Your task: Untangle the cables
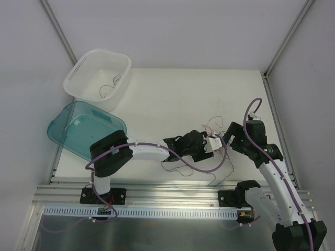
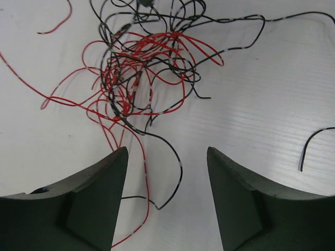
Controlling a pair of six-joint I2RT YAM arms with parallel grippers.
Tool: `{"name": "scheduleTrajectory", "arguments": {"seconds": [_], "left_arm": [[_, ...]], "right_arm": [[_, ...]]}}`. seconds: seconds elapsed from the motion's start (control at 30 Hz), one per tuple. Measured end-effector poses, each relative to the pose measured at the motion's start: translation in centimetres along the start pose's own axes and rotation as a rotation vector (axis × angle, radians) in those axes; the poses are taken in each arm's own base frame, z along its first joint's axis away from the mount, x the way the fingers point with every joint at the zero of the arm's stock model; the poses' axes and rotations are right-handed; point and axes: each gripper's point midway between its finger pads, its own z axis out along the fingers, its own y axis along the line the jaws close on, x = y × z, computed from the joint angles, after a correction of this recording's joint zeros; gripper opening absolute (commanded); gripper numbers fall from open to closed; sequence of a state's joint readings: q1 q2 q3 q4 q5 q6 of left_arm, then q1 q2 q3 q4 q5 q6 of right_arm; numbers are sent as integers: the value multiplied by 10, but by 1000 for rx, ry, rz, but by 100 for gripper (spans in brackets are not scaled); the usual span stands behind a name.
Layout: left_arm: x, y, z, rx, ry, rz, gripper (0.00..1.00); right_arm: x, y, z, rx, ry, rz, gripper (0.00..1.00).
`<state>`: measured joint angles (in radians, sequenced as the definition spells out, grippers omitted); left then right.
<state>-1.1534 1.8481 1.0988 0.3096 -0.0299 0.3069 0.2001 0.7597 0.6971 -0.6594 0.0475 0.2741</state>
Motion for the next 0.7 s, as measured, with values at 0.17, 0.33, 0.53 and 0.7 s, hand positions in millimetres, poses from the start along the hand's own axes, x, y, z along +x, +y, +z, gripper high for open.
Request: {"name": "scheduleTrajectory", "arguments": {"seconds": [0.17, 0.33, 0.53, 0.7], "left_arm": [[18, -11, 13, 12, 36, 2, 20], [20, -6, 14, -12, 43, -3, 0], [2, -1, -3, -37, -12, -56, 0], [-38, 11, -29, -70, -113, -144, 0]], "right_arm": [[5, 4, 12, -28, 25, 29, 91], [7, 11, 29, -61, 46, 47, 91], [30, 25, 50, -143, 143, 38, 91], [40, 33, 61, -174, 189, 20, 87]]}}
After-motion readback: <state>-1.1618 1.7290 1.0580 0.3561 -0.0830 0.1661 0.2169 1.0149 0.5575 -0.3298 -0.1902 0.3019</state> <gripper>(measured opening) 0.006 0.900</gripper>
